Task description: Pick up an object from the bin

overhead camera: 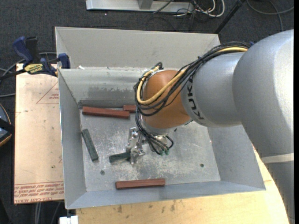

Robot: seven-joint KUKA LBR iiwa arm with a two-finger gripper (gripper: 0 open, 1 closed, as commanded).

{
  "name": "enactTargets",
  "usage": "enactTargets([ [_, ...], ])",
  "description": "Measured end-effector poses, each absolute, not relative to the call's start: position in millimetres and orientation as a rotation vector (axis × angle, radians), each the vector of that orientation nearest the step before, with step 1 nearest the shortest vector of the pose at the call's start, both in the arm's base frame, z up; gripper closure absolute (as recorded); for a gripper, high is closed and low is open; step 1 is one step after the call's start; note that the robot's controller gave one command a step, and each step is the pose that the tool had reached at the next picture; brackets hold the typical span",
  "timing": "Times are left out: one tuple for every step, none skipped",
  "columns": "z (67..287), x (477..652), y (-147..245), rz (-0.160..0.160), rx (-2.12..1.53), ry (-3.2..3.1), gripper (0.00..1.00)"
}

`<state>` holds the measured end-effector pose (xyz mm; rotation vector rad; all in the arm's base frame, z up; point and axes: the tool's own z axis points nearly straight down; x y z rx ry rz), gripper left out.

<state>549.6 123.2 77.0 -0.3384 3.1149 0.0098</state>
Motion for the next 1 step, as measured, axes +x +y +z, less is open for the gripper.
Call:
enactTargets([
  [265.8, 529.8, 138.5, 0.003, -0.434, 3.101, 1.00],
])
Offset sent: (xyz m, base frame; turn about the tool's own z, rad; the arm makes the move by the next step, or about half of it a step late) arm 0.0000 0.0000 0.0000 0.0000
